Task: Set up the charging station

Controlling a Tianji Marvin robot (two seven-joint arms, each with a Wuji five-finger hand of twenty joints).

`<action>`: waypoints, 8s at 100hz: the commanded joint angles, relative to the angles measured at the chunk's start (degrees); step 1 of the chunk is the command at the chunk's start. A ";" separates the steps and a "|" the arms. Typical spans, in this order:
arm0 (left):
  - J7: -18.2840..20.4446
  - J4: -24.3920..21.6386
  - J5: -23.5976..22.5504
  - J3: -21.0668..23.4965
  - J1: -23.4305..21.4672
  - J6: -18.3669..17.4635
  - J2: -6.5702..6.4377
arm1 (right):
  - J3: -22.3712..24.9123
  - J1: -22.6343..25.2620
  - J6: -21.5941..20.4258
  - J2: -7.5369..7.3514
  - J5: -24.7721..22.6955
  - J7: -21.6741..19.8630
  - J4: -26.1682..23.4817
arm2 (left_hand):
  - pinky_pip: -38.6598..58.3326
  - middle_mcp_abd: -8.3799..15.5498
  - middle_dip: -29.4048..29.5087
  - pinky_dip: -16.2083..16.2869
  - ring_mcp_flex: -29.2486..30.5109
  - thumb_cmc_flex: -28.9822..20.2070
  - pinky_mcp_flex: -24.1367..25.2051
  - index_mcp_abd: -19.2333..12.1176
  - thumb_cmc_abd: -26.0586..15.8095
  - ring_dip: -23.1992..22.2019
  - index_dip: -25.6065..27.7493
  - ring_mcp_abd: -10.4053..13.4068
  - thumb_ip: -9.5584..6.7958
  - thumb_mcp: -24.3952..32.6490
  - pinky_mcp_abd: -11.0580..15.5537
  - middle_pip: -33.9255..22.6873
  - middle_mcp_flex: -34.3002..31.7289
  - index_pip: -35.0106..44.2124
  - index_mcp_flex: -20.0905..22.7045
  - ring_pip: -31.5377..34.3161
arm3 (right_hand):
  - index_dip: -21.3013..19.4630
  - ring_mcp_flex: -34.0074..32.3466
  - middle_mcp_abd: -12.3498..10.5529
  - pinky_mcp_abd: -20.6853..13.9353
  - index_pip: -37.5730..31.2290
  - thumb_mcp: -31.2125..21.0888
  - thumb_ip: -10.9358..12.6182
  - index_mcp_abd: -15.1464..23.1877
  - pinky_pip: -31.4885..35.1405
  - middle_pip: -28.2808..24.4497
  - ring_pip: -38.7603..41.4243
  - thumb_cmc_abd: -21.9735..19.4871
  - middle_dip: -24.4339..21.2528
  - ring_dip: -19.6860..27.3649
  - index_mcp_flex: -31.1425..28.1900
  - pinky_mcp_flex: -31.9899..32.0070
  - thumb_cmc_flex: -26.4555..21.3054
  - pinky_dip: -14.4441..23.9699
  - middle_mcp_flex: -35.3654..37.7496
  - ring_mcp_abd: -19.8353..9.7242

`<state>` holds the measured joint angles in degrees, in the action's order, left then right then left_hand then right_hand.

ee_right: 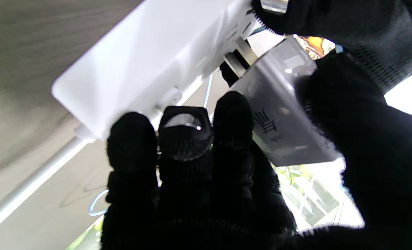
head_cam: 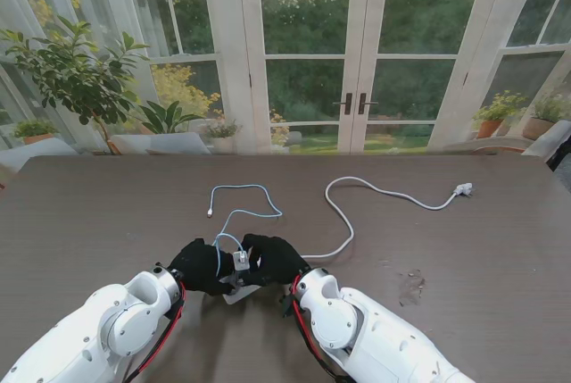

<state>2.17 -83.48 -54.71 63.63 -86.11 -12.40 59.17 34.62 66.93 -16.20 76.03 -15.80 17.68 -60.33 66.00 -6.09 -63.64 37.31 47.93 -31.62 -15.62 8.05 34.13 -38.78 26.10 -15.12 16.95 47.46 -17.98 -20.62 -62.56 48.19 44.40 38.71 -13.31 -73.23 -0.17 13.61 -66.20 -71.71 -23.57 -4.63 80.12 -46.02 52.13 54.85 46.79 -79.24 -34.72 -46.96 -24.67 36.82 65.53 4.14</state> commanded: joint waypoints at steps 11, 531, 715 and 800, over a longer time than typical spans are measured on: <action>2.82 0.08 -0.88 0.19 -1.57 -0.84 -0.34 | -0.85 -1.48 -1.41 0.53 -0.03 -2.02 1.55 | 0.83 2.62 -1.05 0.85 -1.13 -13.81 1.39 -10.00 5.45 -0.23 1.53 1.32 -3.23 8.19 -0.95 1.01 -0.76 4.95 3.68 -1.43 | -5.83 -2.04 -5.53 -2.01 -11.04 -10.31 3.30 28.44 2.23 2.98 2.80 -5.01 -0.66 38.60 -13.30 -0.22 -4.33 1.24 2.79 -1.82; 5.13 1.40 -3.55 0.74 -1.34 -7.01 -1.43 | -4.78 -5.17 -1.82 -3.84 -16.95 -1.39 -2.16 | 3.93 -0.18 11.50 4.90 -4.81 5.55 3.04 -0.70 -0.25 -3.76 5.80 0.65 -8.04 6.94 0.76 -12.17 10.20 -11.42 -0.55 3.05 | -6.39 -2.20 -4.84 -5.77 -11.74 -11.41 2.71 27.65 4.72 3.12 12.79 -5.79 -1.04 37.16 -12.47 -4.50 -2.95 0.89 3.40 -3.66; 6.36 0.71 -5.19 1.73 -2.13 -8.56 -1.85 | -6.67 -5.51 2.14 -4.28 -22.70 1.84 -3.59 | 0.82 -2.10 15.73 4.85 -7.88 6.25 5.30 2.31 -0.10 -1.91 3.65 -0.27 -7.93 5.67 -0.03 -8.45 13.49 -23.16 -0.82 -1.08 | -7.01 -2.22 -5.26 -6.38 -11.80 -10.63 2.73 28.02 4.52 2.92 12.97 -6.88 -0.99 37.19 -11.67 -4.94 -2.87 0.68 2.84 -4.50; 6.80 0.54 -5.52 1.96 -2.29 -8.77 -1.94 | -6.47 -6.23 3.08 -5.39 -22.49 -2.19 -5.23 | 0.71 -2.19 16.10 5.02 -7.90 6.57 5.31 2.69 -0.50 -1.87 3.29 -0.30 -7.91 5.29 -0.03 -8.32 13.58 -25.23 -0.56 -1.23 | -7.22 -2.22 -5.21 -6.74 -11.75 -10.18 2.81 27.67 4.39 2.99 13.06 -7.39 -0.99 37.10 -11.35 -5.04 -2.93 0.54 2.64 -4.53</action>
<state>6.81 -84.77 -59.42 66.17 -86.95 -21.09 57.53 28.29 60.57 -12.72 70.83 -38.00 16.65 -64.72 66.86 -8.02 -47.85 41.15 41.16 -24.25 -11.39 9.71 27.97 -41.08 29.29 -14.82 11.08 56.32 -17.03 -28.93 -50.39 23.44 44.40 38.23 -13.91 -73.23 -3.62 9.16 -66.17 -71.71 -24.18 -3.40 82.18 -42.42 63.60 56.76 45.55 -79.24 -37.36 -51.53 -22.49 37.55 68.20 0.71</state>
